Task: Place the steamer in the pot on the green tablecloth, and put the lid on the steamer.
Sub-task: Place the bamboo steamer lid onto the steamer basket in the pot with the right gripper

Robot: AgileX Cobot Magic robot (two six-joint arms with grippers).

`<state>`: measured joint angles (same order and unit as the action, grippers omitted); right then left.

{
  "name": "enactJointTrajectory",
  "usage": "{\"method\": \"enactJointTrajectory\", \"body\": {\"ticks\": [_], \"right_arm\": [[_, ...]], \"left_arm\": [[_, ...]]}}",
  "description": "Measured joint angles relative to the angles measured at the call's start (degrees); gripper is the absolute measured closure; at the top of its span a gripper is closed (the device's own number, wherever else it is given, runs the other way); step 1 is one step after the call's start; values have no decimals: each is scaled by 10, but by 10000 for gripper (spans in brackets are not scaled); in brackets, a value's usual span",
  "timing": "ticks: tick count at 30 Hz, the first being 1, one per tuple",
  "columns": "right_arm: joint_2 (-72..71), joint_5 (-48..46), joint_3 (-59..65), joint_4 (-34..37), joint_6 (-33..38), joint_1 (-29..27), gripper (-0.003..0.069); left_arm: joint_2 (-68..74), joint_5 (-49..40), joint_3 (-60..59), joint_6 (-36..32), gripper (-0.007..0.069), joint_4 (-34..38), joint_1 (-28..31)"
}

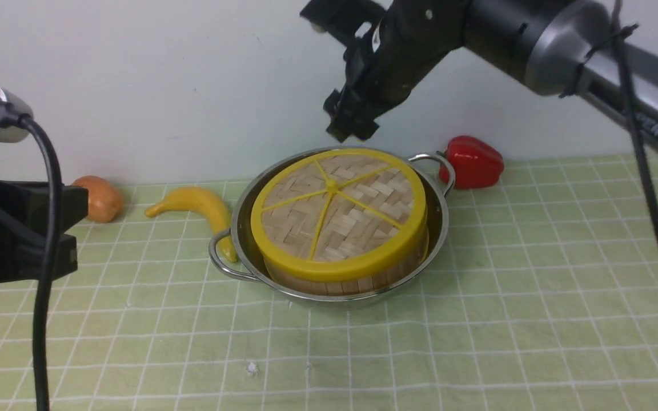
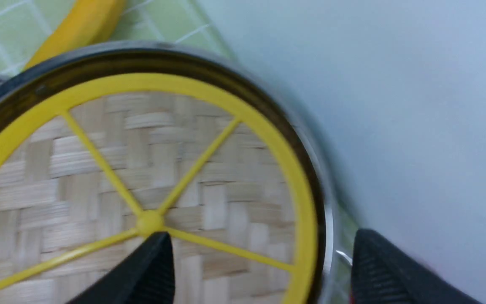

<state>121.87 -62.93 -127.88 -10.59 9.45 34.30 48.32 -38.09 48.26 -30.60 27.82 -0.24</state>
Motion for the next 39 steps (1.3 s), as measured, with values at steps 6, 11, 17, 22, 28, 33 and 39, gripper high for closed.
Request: {"method": "enactJointTrajectory", "body": {"ticks": [6, 11, 17, 22, 28, 33, 39], "right_arm": [[-60, -24, 0, -84, -67, 0, 316], [-130, -50, -1, -104, -88, 0, 663], [-131, -62, -2, -11, -35, -2, 675], [-62, -75, -1, 151, 67, 0, 675], [18, -75, -1, 164, 91, 1, 673], [67, -46, 0, 164, 117, 1, 672], [98, -15, 0, 164, 121, 1, 671]], "left_arm": [[0, 0, 0, 0, 476, 0, 0], [0, 2, 0, 0, 476, 0, 0], [0, 2, 0, 0, 476, 0, 0], [0, 2, 0, 0, 467, 0, 0], [0, 0, 0, 0, 466, 0, 0], [0, 0, 0, 0, 461, 0, 0], [0, 0, 0, 0, 455, 0, 0]]}}
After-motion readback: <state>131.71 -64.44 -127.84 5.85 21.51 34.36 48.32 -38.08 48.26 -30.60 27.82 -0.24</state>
